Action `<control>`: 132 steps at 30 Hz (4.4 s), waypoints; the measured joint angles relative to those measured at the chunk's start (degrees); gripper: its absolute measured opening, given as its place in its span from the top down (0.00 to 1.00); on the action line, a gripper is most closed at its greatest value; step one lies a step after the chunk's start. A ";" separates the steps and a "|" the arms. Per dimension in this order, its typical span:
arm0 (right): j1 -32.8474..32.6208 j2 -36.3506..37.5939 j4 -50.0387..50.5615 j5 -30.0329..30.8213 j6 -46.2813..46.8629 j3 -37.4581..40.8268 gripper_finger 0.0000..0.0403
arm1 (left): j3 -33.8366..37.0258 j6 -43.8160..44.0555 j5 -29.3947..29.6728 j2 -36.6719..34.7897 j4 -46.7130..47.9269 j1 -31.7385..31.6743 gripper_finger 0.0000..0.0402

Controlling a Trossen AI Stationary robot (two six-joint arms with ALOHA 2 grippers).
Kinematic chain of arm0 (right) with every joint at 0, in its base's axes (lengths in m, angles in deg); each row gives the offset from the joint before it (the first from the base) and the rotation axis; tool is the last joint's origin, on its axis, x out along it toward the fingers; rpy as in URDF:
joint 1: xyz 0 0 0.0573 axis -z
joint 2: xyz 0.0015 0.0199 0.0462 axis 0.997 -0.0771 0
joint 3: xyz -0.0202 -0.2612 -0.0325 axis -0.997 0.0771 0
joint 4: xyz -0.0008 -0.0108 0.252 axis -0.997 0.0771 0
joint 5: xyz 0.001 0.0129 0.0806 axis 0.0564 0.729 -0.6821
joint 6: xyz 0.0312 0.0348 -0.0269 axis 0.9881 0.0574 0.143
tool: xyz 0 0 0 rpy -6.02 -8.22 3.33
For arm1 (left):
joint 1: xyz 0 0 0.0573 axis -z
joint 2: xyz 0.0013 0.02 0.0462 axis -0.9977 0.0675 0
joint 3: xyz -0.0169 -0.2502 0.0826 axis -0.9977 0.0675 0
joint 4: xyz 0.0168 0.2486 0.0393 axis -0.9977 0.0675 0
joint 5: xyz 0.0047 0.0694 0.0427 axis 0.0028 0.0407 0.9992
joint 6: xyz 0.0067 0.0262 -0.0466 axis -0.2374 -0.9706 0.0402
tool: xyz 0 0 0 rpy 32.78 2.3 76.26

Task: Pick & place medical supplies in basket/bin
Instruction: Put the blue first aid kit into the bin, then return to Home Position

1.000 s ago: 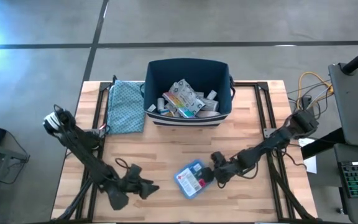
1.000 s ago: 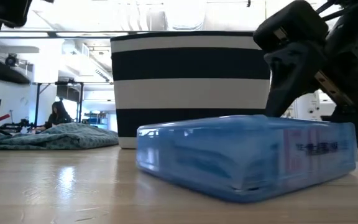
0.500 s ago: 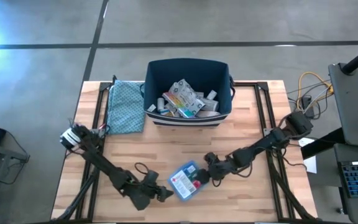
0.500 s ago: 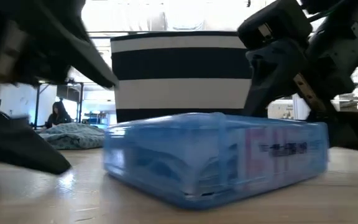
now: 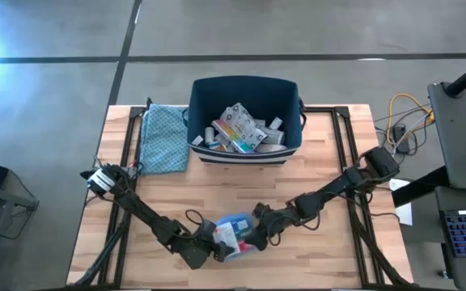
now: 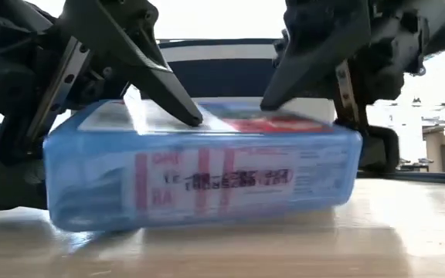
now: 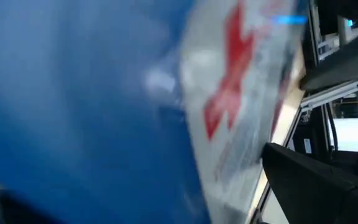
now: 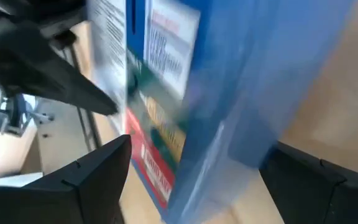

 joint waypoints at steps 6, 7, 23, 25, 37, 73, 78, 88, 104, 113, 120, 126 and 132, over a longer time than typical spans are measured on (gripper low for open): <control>0.92 0.22 2.81 0.78 -3.00 -3.06 0.19 | 0.09 -4.79 1.64 -0.33 -0.44 -0.59 0.19; 0.93 0.23 3.46 0.78 -3.33 -3.38 0.19 | 0.11 -5.94 1.62 -0.69 -0.44 -0.61 0.19; 2.36 11.38 17.65 5.31 -16.48 -15.22 0.25 | 0.53 -22.00 9.39 -19.11 4.57 -1.62 0.19; 3.12 12.34 20.06 6.71 -19.02 -18.06 0.28 | 0.51 -24.53 11.42 -22.25 4.59 -1.81 0.19; 14.62 14.08 36.65 9.81 -31.57 -37.07 0.41 | -6.74 -60.45 25.68 -41.83 4.08 -9.59 0.19; 21.08 15.39 70.89 13.45 -46.19 -50.51 0.24 | -6.05 -32.27 21.89 -45.41 38.40 6.87 0.19; 12.67 15.27 71.87 12.09 -38.17 -50.48 0.24 | 0.69 -15.26 21.58 -45.42 37.57 9.37 0.19; 1.71 16.09 70.56 11.78 -30.92 -50.44 0.24 | 4.79 -48.53 15.86 -45.53 9.03 9.05 0.19; -10.85 37.66 41.12 21.56 -32.07 -20.79 0.24 | 6.43 -79.39 -31.33 -58.33 2.84 -18.74 0.19; -10.98 49.56 4.23 21.11 -39.82 7.91 0.24 | 16.35 -79.72 -33.41 -75.60 7.24 -27.73 0.19; -10.18 56.65 -9.16 21.68 -40.95 22.48 0.24 | 29.38 -73.36 -33.44 -93.31 7.41 -27.75 0.19; -5.47 66.28 -13.18 22.65 -37.76 32.26 0.24 | 35.93 -72.30 -33.26 -105.14 7.14 -27.76 0.19; 1.92 75.81 -9.69 16.11 -34.97 38.28 0.24 | 39.89 -73.06 -29.35 -111.42 6.80 -27.73 0.19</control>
